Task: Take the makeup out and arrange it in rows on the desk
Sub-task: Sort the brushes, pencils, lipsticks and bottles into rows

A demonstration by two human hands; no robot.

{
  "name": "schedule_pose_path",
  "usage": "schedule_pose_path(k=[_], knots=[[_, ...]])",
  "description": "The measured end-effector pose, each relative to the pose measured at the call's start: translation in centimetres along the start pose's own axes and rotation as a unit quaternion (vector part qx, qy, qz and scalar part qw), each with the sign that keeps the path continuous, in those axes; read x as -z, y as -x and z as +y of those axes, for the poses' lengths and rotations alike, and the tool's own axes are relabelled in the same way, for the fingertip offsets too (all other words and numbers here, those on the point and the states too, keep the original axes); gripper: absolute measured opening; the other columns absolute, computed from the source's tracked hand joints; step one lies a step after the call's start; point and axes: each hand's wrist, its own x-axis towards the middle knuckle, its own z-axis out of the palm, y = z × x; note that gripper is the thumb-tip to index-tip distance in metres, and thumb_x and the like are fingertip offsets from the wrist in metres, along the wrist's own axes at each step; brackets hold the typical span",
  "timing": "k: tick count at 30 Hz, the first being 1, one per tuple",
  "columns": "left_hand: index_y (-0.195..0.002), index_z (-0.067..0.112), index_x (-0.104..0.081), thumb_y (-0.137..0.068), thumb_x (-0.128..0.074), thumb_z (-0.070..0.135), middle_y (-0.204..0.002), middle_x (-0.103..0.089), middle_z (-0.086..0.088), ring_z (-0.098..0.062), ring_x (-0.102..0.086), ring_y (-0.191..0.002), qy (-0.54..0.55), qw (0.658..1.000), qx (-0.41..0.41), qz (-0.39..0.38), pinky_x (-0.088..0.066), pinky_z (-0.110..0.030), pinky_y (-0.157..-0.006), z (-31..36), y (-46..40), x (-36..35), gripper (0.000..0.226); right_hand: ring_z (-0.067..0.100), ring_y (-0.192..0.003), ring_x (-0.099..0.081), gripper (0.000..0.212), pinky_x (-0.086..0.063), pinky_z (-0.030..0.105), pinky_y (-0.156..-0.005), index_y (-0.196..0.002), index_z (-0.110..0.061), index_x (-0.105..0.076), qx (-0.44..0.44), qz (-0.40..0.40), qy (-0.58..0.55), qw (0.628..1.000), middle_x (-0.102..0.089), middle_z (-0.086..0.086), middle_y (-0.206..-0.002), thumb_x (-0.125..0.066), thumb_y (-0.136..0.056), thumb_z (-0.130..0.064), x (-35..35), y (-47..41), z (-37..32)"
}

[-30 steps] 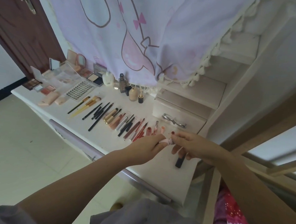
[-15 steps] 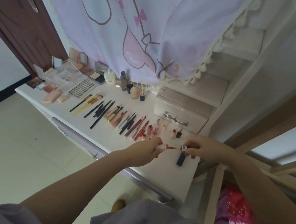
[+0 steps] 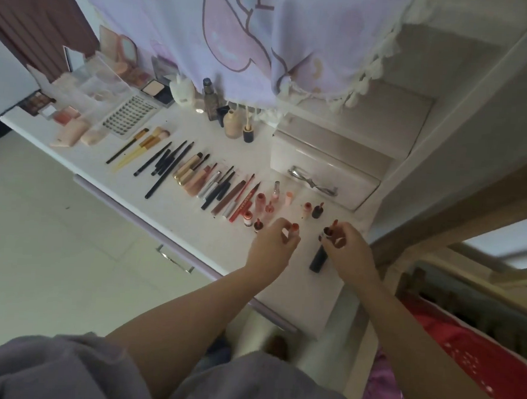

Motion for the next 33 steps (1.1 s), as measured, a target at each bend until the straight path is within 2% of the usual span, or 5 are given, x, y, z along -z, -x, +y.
schedule_pose_path(k=[4, 11, 19, 23, 33], knots=[[-0.104, 0.023, -0.052, -0.093, -0.054, 0.028, -0.082, -0.058, 0.008, -0.010, -0.063, -0.053, 0.014, 0.999, 0.028, 0.034, -0.055, -0.027, -0.052, 0.1, -1.8, -1.7, 0.012, 0.018, -0.097, -0.058, 0.020, -0.049, 0.034, -0.087, -0.107, -0.017, -0.058, 0.058, 0.022, 0.094, 0.994, -0.063, -0.002, -0.105, -0.058, -0.090, -0.027, -2.6, -1.9, 0.0], [-0.102, 0.019, -0.049, -0.095, -0.047, 0.028, -0.080, -0.064, -0.003, -0.024, -0.064, -0.063, -0.051, 0.997, 0.039, 0.037, -0.055, -0.043, -0.064, -1.2, -3.2, -3.2, 0.012, 0.025, -0.104, -0.051, 0.022, -0.030, 0.036, -0.081, -0.104, -0.021, -0.061, 0.117, 0.050, 0.260, 0.957, -0.064, 0.002, -0.105, -0.050, -0.091, -0.033, -4.3, -3.7, 0.6], [-0.113, 0.022, -0.036, -0.095, -0.049, 0.030, -0.074, -0.058, 0.008, -0.013, -0.063, -0.056, -0.041, 0.998, 0.053, 0.002, -0.056, -0.033, -0.059, -2.2, -0.3, -2.6, 0.024, 0.024, -0.113, -0.048, 0.035, -0.038, 0.040, -0.095, -0.124, -0.019, -0.052, 0.115, -0.016, 0.212, 0.970, -0.055, 0.004, -0.122, -0.054, -0.090, -0.026, -1.5, -3.3, 2.0], [-0.101, 0.027, -0.037, -0.095, -0.044, 0.037, -0.077, -0.048, 0.013, -0.003, -0.049, -0.062, -0.140, 0.989, 0.008, -0.046, -0.034, -0.016, -0.052, -2.6, 2.0, -3.7, 0.014, 0.025, -0.099, -0.053, 0.024, -0.047, 0.036, -0.086, -0.115, -0.015, -0.055, 0.060, -0.044, 0.185, 0.980, -0.051, 0.010, -0.116, -0.048, -0.095, -0.028, -0.2, -2.3, 3.1], [-0.114, 0.015, -0.048, -0.098, -0.039, 0.037, -0.109, -0.054, -0.004, -0.019, -0.053, -0.092, -0.369, 0.900, -0.156, -0.170, -0.042, -0.029, -0.075, -2.0, 1.3, -2.7, 0.029, 0.015, -0.073, -0.056, 0.021, -0.043, 0.023, -0.064, -0.104, -0.012, -0.054, -0.040, -0.149, 0.085, 0.984, -0.061, 0.007, -0.097, -0.053, -0.094, -0.030, -1.1, 1.5, 1.5]])
